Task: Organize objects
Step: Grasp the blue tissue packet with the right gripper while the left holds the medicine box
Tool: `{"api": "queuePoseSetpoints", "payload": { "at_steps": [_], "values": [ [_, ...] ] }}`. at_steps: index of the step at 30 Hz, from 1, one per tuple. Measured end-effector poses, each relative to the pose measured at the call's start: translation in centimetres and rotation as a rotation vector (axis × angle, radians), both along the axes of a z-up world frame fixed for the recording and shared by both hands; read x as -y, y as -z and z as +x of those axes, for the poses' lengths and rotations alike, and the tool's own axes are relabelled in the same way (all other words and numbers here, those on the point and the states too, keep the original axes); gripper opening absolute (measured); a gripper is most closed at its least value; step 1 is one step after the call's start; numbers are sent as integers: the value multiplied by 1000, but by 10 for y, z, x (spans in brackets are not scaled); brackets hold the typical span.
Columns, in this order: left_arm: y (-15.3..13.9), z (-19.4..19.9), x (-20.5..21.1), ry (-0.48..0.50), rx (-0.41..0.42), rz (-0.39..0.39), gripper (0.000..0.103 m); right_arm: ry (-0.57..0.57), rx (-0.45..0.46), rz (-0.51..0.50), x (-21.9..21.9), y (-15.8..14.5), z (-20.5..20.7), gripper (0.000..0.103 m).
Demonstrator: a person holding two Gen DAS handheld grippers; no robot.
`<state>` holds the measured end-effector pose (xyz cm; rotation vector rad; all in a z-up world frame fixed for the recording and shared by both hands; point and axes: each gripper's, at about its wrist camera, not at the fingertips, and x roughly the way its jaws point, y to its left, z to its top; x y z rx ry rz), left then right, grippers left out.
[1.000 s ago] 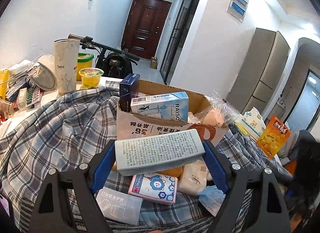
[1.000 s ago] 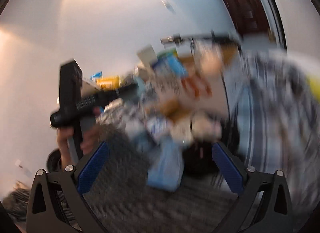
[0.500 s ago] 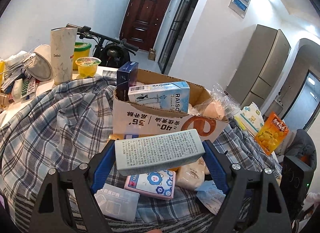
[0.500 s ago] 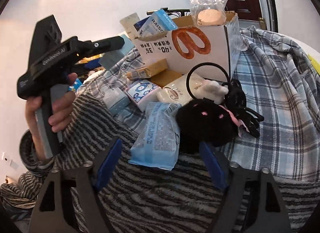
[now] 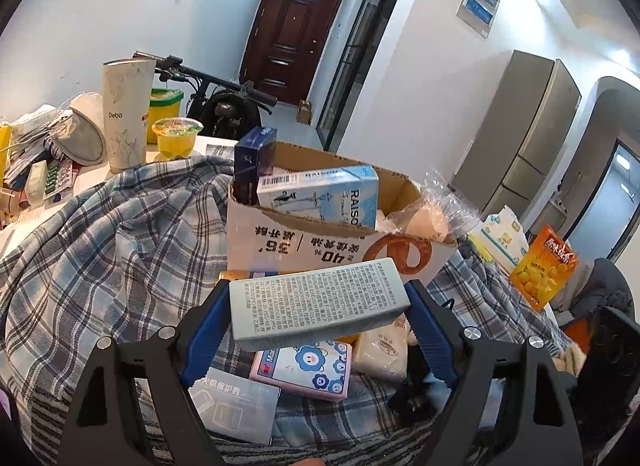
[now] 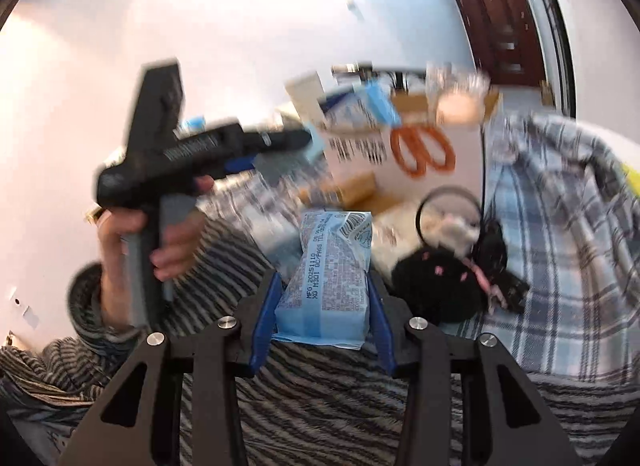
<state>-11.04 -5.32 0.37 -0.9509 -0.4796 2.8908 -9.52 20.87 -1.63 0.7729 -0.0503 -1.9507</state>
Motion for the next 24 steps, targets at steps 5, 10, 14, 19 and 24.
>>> {"api": "queuePoseSetpoints", "payload": {
  "at_steps": [5, 10, 14, 19, 24],
  "values": [
    [-4, 3, 3, -6, -23, 10, 86, 24, -52, -108, -8, -32, -3, 41],
    [-12, 11, -1, -39, -81, -47, 86, 48, -120, -227, -2, -83, -15, 41],
    [-18, 16, 3, -50, -117, -37, 86, 117, -217, -274, 11, -120, -27, 41],
    [-21, 17, 17, -69, -127, 20, 86, 169, -165, -400, 29, -130, -81, 41],
    [-23, 20, 21, -75, -134, 40, 86, 351, -179, -289, 51, -96, -130, 41]
  ]
}}
